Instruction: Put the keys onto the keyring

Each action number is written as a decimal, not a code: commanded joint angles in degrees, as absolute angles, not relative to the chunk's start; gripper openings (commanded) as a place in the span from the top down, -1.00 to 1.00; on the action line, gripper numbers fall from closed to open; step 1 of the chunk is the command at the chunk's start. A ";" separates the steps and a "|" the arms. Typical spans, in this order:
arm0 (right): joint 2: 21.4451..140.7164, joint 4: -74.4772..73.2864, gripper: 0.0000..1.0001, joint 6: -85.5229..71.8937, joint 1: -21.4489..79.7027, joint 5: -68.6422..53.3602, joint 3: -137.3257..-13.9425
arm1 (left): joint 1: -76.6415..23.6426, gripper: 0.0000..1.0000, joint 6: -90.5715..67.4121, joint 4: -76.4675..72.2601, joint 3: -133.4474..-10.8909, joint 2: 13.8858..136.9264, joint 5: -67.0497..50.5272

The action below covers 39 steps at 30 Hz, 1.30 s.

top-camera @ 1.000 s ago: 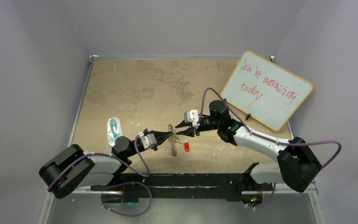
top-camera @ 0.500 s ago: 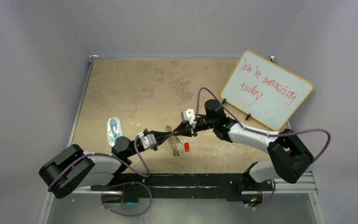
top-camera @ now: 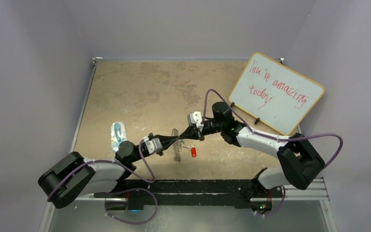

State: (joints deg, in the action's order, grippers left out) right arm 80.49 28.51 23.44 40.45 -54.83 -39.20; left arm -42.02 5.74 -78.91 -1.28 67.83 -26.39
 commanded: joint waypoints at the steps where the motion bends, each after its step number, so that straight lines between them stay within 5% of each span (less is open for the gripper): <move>1: 79.83 25.64 1.00 23.30 40.75 -52.63 -42.72 | -42.10 0.99 4.64 -78.14 -4.49 65.20 -25.92; 16: 83.49 4.11 1.00 22.49 40.79 -45.00 -56.81 | -42.10 0.12 -4.08 -52.08 -14.86 59.21 -21.01; 28: 77.83 8.09 1.00 17.92 41.18 -35.67 -48.46 | -42.10 -0.07 -4.74 -42.71 -18.17 55.31 -20.48; 39: 83.03 -2.94 1.00 23.07 41.06 -34.07 -54.18 | -42.11 -0.09 1.76 -39.72 -19.57 58.76 -19.86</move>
State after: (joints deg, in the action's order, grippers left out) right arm 81.12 2.72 21.30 40.86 -35.48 -52.23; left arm -41.82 -2.70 -40.69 -17.58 56.18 -19.64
